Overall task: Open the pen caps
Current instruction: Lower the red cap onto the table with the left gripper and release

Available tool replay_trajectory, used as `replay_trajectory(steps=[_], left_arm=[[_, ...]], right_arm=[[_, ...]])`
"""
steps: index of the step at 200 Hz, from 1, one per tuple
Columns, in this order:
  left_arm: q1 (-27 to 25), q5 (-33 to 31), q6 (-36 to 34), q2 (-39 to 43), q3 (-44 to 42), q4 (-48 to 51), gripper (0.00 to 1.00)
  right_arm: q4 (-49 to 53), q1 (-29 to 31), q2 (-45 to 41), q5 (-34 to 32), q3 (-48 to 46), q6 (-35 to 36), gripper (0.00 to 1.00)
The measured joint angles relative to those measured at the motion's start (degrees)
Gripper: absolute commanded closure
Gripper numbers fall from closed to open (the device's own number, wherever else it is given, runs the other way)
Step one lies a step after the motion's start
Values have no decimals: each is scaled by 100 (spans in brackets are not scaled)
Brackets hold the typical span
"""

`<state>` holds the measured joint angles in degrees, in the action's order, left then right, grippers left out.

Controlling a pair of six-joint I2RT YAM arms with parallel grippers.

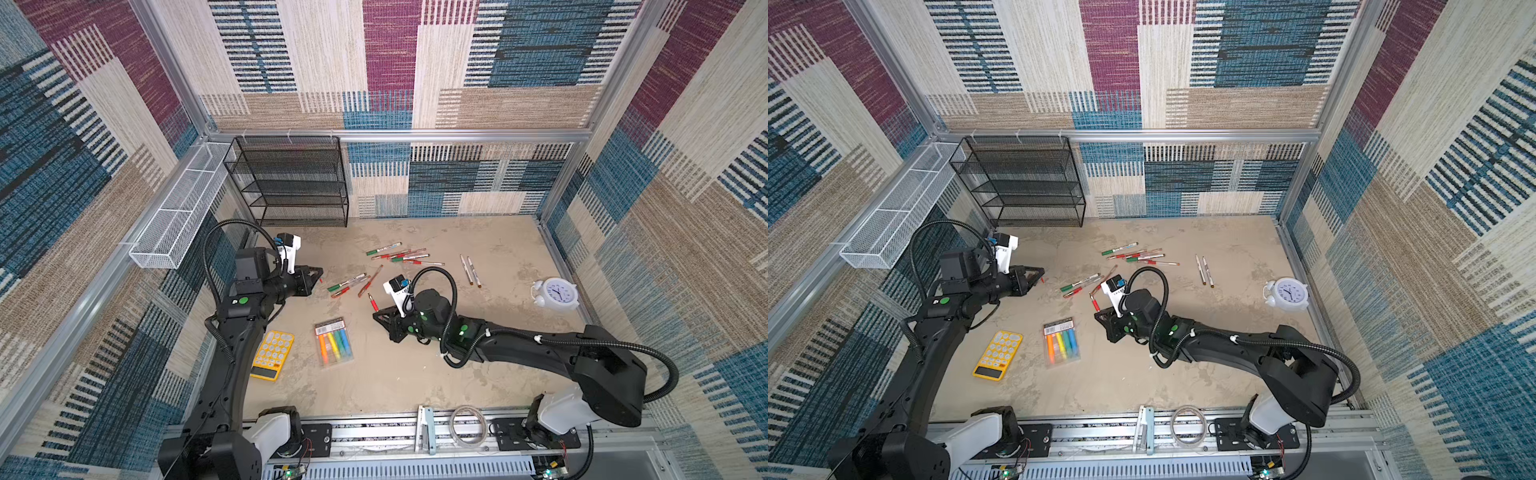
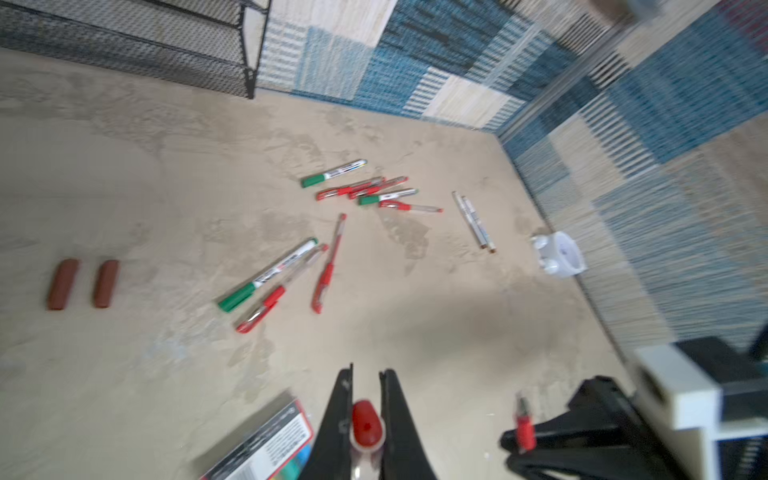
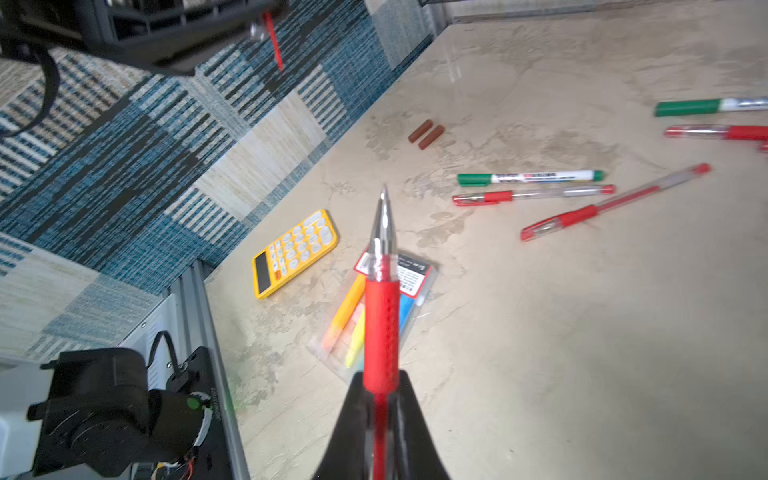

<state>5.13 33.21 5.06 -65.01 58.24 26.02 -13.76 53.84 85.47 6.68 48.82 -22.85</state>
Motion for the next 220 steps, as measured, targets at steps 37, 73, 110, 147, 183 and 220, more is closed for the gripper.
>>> replay_trajectory(steps=[37,73,110,147,183,220], left_arm=[[0,-841,-898,-459,136,354,100],[0,-1545,-1460,-1086,284,592,100],[39,-2151,-1875,-1746,313,688,100],[153,-2673,-2168,-2391,551,879,100],[350,-3003,-2326,-2905,765,942,100],[481,-3305,-2376,-3423,951,1043,100]], right_arm=[[256,-363,-511,-179,-262,-2,100],[527,-660,-990,-435,-485,44,100],[837,-997,-1414,-511,-693,66,100],[1040,-1180,-1757,-575,-922,133,100],[1158,-1375,-2149,-584,-1189,195,100],[1276,-1506,-2496,-581,-1351,212,100]])
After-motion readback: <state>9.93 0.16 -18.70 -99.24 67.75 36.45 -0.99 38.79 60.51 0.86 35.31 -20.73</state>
